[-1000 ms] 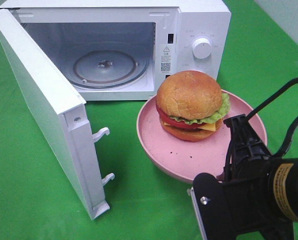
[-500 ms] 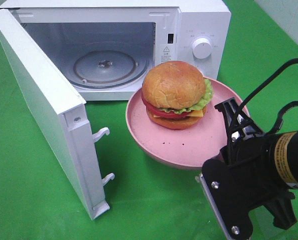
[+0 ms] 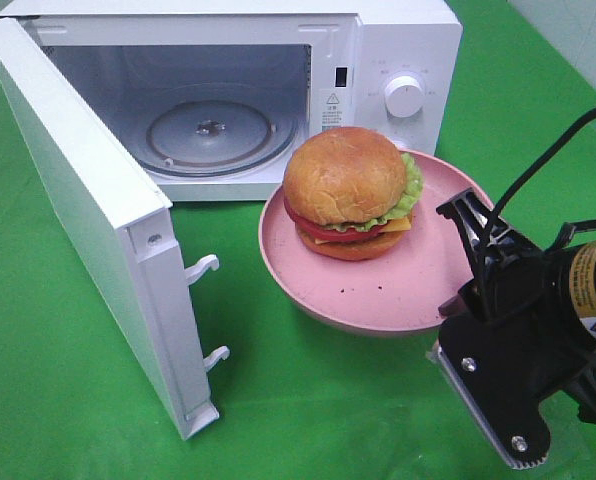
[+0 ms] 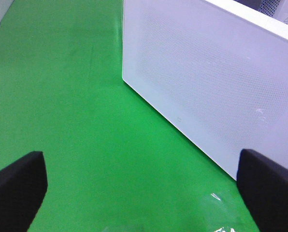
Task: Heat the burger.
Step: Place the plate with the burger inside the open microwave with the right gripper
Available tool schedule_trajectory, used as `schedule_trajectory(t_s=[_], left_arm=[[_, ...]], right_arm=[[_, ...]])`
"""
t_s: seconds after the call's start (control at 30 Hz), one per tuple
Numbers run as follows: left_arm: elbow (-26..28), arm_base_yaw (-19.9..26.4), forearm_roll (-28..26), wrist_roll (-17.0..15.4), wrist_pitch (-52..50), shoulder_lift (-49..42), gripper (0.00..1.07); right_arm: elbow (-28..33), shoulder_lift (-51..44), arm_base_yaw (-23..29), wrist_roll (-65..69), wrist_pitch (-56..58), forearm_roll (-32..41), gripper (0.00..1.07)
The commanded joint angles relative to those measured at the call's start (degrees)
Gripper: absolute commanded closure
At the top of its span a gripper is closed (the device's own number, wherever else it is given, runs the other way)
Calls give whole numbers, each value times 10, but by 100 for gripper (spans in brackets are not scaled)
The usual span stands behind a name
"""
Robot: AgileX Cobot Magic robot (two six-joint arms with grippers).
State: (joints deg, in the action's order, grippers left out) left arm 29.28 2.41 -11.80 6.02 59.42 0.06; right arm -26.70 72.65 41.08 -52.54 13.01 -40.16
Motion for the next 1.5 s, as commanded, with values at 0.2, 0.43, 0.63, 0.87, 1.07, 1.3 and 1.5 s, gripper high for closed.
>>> schedule_trajectory(t_s=[0.2,0.43,0.63,0.87,1.07,1.3,1.5], left_arm=[[0,-4,-2,-1,-4,-1,6],[0,-4,-2,-1,-4,-1,6],[0,-4,-2,-1,-4,-1,6],[0,-4,-2,-1,-4,-1,6],[0,-4,-2,-1,-4,-1,6],[0,-4,-2,-1,-4,-1,6],[0,-4,-2,-1,-4,-1,6]], right_arm=[[-22,-5,-49,-258,-23,184,107],[-53,-5,-85,-410,-21,317,107],[-69,14,-103,-504,22,406,107],[-104,38,-106,-572,34,495,107],[-122,69,-106,-572,37,492,107],[-147,92,-106,-572,38,494,107],[-185,120,-99,-572,69,493,107]])
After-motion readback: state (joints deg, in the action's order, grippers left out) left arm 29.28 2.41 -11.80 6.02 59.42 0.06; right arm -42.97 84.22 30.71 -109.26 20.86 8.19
